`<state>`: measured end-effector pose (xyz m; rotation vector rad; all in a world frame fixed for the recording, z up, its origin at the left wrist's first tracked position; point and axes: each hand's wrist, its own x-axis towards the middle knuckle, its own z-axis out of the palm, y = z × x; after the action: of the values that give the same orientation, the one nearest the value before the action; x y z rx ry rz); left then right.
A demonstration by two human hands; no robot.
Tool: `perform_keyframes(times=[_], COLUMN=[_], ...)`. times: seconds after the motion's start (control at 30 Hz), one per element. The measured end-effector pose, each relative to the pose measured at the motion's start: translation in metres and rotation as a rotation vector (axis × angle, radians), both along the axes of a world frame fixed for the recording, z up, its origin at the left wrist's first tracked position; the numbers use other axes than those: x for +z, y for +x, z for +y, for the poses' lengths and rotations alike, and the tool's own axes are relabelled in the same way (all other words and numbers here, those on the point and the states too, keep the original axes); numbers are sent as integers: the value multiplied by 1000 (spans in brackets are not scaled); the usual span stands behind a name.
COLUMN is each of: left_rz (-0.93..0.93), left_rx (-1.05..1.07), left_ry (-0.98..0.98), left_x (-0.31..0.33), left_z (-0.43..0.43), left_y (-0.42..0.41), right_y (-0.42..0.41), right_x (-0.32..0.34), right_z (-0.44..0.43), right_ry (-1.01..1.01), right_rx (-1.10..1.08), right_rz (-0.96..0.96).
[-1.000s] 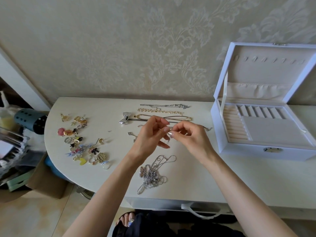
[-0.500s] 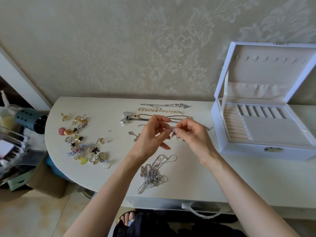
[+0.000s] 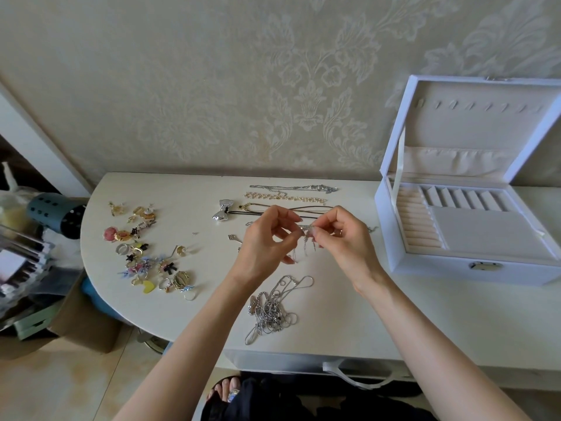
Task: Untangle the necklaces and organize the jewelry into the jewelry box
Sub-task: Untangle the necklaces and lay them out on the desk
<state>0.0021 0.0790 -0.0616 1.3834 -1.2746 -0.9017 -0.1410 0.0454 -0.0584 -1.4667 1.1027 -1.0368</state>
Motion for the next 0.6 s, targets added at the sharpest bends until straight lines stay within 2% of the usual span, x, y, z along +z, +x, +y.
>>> perform_keyframes(times=[0.33,0.6], left_rz=[17,-92], left_rx=[21,35], left_ry=[19,48], left_x=[1,0], left_z=[0,0], left_y=[1,0], right_y=[-2,0], right_x=[0,-5], right_z=[-2,-1], right_ry=[50,-22], right_rx=[13,27], right_rz=[-54,-5])
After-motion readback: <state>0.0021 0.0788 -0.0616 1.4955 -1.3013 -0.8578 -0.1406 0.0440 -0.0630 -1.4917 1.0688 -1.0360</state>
